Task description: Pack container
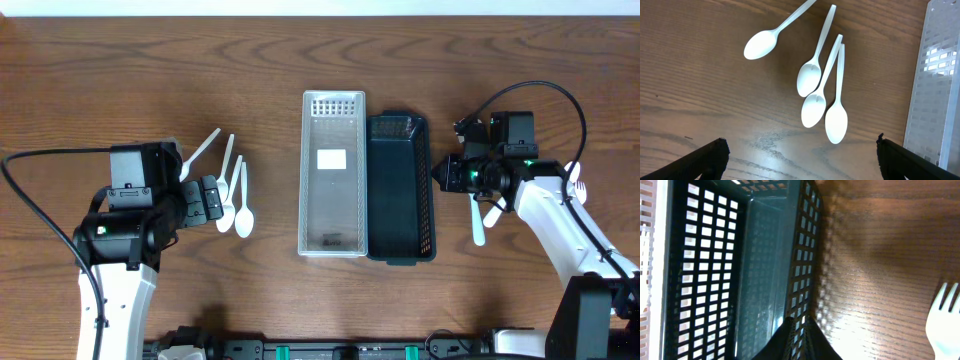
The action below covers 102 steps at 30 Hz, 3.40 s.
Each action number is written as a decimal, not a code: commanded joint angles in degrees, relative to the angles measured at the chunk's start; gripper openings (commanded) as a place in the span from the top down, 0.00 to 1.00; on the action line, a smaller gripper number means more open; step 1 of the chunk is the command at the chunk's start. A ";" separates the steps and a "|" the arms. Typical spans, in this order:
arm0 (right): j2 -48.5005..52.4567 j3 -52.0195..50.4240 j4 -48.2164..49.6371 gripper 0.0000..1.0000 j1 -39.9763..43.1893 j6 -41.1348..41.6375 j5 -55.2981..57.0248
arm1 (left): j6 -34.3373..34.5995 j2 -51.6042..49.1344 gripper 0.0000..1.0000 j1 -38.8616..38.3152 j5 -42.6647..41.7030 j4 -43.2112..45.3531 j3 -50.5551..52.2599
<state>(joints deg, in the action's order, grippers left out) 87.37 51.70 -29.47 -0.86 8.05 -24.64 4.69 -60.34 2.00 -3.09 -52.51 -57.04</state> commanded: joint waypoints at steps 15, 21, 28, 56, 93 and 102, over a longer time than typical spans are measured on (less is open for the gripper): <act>-7.30 13.42 -16.48 0.01 2.82 12.85 40.06 | 0.35 -0.26 0.03 0.17 -0.57 -0.15 -1.11; -3.67 13.44 -18.49 0.01 9.05 19.34 37.88 | 0.35 -0.26 0.03 0.17 -0.57 -0.11 -1.11; 7.72 13.44 -14.27 0.01 13.84 16.06 36.44 | 0.37 -0.28 0.03 0.17 -0.57 -0.13 -1.11; 22.99 13.44 -6.75 0.18 14.03 12.48 26.82 | 0.37 -0.28 0.02 0.17 -0.57 -0.17 -1.05; 22.99 13.44 -5.38 0.76 17.70 12.44 27.80 | 0.35 -0.28 0.03 0.17 -0.57 -0.13 -1.05; 14.45 18.64 -8.83 0.83 13.55 10.93 27.85 | 0.37 -0.28 0.03 0.17 -0.57 -0.15 -1.05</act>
<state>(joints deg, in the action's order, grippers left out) 107.87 66.50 -37.54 15.16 20.25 3.42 4.69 -60.40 2.00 -3.09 -52.49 -57.04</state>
